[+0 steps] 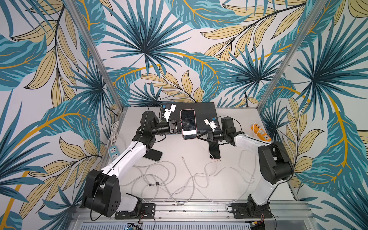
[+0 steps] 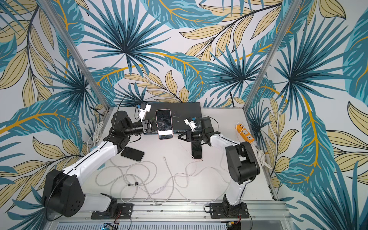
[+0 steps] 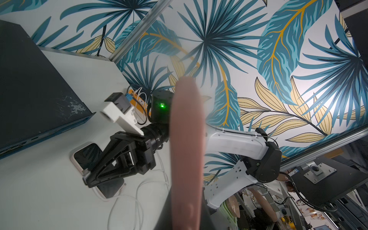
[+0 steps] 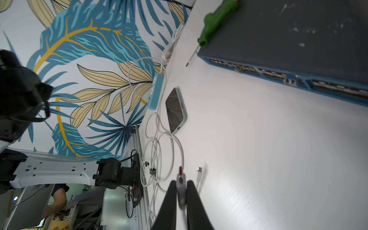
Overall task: Plug the charging cable into the phone
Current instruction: Place the charging cable at the center of the board.
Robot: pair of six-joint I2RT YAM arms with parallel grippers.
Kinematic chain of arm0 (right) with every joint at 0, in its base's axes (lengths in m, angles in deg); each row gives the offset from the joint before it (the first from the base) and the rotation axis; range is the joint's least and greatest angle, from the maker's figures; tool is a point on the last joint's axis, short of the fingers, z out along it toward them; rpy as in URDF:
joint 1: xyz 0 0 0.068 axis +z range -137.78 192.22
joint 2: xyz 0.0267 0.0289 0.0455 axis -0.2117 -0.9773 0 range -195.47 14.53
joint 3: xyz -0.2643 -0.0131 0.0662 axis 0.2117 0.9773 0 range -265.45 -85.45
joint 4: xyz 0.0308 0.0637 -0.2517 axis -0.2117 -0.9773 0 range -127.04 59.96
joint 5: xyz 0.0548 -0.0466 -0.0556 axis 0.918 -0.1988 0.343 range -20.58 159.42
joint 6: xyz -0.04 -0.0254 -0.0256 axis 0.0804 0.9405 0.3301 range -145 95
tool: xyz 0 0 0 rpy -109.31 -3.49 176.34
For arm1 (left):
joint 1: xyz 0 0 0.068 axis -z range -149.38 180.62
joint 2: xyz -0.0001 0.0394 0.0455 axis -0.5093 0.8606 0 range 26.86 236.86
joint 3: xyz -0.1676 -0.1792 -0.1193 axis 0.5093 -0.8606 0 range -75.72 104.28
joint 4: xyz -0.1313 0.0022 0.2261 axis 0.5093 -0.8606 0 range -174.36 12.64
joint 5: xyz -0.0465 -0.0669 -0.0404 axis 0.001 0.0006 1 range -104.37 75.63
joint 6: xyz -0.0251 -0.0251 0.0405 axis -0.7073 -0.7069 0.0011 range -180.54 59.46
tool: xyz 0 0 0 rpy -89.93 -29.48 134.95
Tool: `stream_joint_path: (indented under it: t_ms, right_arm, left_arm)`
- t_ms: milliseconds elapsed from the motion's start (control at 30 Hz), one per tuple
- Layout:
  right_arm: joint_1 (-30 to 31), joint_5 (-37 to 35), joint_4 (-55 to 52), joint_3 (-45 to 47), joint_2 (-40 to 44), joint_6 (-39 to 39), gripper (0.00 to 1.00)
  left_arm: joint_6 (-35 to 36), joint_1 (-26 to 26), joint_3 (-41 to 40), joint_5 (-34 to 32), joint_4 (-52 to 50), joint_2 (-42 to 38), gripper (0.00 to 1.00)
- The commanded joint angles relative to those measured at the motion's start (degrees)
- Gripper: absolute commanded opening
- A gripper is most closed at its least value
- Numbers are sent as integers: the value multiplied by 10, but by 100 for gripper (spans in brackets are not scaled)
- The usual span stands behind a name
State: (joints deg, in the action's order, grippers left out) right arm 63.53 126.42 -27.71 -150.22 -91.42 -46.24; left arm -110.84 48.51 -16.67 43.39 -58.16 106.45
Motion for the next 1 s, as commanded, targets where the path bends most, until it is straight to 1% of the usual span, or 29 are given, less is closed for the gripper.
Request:
stream_joint_path:
  t_ms: [0,100,167,200,233,267,333,400,433,533,600,667,733,767,867,967]
  right_arm:
    - [0,-4,-133,-44,-56,37,15]
    - [0,-28,-231,-97,-92,65,23]
    - [1,-67,-288,-128,-114,80,29]
    - [1,-88,-310,-138,-121,87,29]
    - [1,-101,-328,-147,-125,92,32]
    - [1,-132,-346,-153,-125,94,36]
    - [1,-203,-382,-166,-111,99,41]
    - [1,-242,-399,-169,-88,102,46]
    - [1,-259,-397,-165,-74,100,47]
    - [14,-316,-409,-162,-46,102,45]
    - [39,-348,-427,-174,-47,120,42]
    - [72,-399,-441,-191,-54,146,42]
    - [102,-469,-454,-211,-67,165,41]
    - [110,-486,-452,-213,-70,173,40]
    - [134,-515,-430,-200,-68,194,37]
    - [150,-497,-394,-176,-53,211,34]
  left_arm:
    - [23,-3,1,-1,-1,-29,0]
    - [29,-4,0,0,-11,-33,0]
    - [30,-3,-2,1,-13,-33,0]
    - [30,-3,-4,0,-11,-34,0]
    - [29,-3,-5,0,-9,-33,0]
    - [28,-3,-6,0,-8,-33,0]
    - [28,-4,-6,0,-7,-33,0]
    - [29,-3,-7,0,-7,-34,0]
    - [30,-4,-7,0,-8,-34,0]
    - [32,-4,-9,-1,-8,-34,0]
    - [32,-4,-12,-2,-6,-34,0]
    - [31,-5,-16,-3,-3,-37,0]
    - [29,-11,-23,-4,-1,-44,0]
    - [28,-15,-25,-3,-2,-48,0]
    - [28,-36,-34,-5,-14,-67,0]
    - [32,-66,-39,-8,-39,-86,0]
